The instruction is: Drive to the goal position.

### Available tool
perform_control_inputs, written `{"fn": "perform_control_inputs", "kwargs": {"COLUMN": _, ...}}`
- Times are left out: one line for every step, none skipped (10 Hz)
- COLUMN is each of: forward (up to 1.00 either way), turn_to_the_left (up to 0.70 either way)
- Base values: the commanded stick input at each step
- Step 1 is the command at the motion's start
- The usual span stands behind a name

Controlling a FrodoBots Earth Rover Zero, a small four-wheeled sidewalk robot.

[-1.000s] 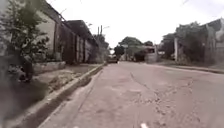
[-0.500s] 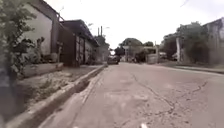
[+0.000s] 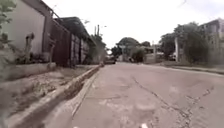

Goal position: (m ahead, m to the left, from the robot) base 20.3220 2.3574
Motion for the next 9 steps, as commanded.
{"fn": "perform_control_inputs", "kwargs": {"forward": 0.70, "turn_to_the_left": 0.00}}
{"fn": "perform_control_inputs", "kwargs": {"forward": 0.70, "turn_to_the_left": 0.00}}
{"fn": "perform_control_inputs", "kwargs": {"forward": 0.70, "turn_to_the_left": 0.00}}
{"fn": "perform_control_inputs", "kwargs": {"forward": 0.70, "turn_to_the_left": 0.00}}
{"fn": "perform_control_inputs", "kwargs": {"forward": 0.70, "turn_to_the_left": 0.00}}
{"fn": "perform_control_inputs", "kwargs": {"forward": 0.70, "turn_to_the_left": 0.00}}
{"fn": "perform_control_inputs", "kwargs": {"forward": 0.70, "turn_to_the_left": 0.00}}
{"fn": "perform_control_inputs", "kwargs": {"forward": 0.70, "turn_to_the_left": 0.00}}
{"fn": "perform_control_inputs", "kwargs": {"forward": 0.70, "turn_to_the_left": 0.00}}
